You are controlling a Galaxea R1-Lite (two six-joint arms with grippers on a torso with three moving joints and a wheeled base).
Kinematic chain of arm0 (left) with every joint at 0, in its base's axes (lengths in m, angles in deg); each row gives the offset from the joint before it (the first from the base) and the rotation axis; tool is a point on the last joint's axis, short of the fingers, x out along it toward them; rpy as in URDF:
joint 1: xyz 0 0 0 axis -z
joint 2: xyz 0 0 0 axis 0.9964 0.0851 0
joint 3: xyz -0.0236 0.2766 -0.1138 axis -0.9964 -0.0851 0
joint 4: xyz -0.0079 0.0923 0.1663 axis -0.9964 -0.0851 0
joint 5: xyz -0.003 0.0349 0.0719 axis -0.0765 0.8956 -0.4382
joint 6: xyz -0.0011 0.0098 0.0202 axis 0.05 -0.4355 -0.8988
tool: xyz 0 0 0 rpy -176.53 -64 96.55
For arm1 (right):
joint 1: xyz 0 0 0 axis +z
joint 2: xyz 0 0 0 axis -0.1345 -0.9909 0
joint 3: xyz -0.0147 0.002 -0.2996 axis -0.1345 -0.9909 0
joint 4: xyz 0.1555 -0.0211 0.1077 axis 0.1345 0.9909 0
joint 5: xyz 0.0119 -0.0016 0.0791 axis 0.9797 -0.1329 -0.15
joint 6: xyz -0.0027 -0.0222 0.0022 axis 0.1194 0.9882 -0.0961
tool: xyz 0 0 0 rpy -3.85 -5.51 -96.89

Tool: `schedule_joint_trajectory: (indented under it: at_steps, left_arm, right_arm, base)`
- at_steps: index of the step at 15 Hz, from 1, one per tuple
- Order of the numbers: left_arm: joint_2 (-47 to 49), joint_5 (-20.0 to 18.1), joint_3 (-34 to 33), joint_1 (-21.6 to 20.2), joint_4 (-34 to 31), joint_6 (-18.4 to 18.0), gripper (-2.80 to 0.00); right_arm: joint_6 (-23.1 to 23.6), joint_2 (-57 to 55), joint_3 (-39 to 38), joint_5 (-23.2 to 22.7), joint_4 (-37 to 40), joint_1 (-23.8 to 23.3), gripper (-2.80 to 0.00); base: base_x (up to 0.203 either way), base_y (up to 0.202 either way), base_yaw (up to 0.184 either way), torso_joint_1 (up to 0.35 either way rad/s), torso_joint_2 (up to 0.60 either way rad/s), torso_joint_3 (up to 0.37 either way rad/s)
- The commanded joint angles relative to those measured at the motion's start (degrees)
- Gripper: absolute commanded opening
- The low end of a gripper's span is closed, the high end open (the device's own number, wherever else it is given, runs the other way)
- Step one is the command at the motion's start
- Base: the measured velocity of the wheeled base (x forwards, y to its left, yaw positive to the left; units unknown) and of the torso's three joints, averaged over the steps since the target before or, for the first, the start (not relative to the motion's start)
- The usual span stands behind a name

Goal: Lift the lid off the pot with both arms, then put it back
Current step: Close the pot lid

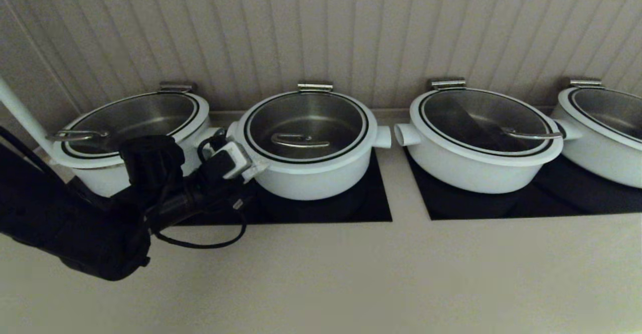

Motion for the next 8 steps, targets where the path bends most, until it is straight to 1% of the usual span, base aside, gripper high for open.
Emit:
schedule_joint_trajectory:
  at_steps: [1, 5, 8]
  left_arm:
    - [-0.15, -0.09, -0.80, 0.00, 0.24, -0.21, -2.80]
    - [-1.77, -0.09, -0.91, 0.00, 0.15, -0.21, -2.80]
    - [-4.52, -0.01, -2.16, 0.00, 0.15, -0.21, -2.80]
  right_arm:
    - [0.01, -0.09, 0.00, -0.03, -0.01, 0.01, -2.80]
    - [0.01, -0.09, 0.00, -0.03, -0.01, 0.01, -2.80]
    - [0.01, -0.09, 0.00, -0.03, -0.01, 0.01, -2.80]
  base:
    - [0.000, 0.000, 0.000, 0.000, 0.00, 0.000]
    - [0.000, 0.000, 0.000, 0.000, 0.00, 0.000]
    - [0.000, 0.000, 0.000, 0.000, 0.00, 0.000]
